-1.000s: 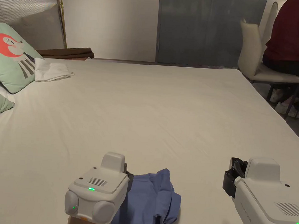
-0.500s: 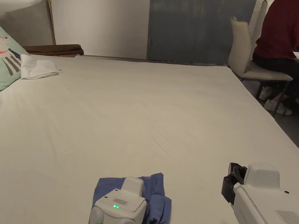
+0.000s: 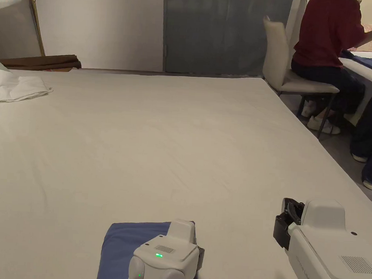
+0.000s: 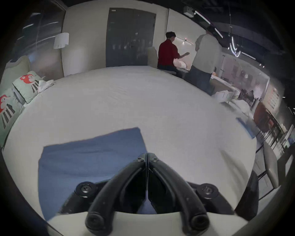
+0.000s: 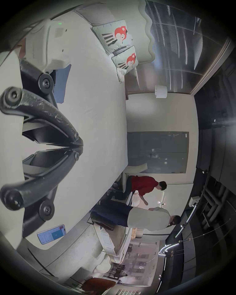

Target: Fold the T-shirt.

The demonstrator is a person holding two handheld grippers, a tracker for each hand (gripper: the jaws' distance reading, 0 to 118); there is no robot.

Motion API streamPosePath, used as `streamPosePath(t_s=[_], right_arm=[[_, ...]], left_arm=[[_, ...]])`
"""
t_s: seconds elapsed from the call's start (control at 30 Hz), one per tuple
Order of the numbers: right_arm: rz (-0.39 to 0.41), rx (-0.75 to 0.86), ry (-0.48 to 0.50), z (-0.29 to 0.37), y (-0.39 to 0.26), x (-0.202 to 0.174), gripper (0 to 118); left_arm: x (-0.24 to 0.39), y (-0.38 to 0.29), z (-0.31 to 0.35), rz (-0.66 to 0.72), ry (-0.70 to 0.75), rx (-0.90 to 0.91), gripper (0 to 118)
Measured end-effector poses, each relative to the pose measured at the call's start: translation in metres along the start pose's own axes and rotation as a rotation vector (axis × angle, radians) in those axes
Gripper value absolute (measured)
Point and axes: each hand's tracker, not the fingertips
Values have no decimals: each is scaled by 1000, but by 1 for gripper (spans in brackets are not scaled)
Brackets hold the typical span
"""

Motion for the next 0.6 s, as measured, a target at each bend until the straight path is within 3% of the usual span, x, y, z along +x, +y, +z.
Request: streamPosePath(t_s=[0.23, 0.6], right_arm=[[2, 72, 32, 8, 14, -23, 0], [21, 193, 78, 18, 46, -68, 0]], left_arm=[[-31, 44, 69, -10, 59, 201, 0], [-104, 77, 173, -90, 349, 474, 0]])
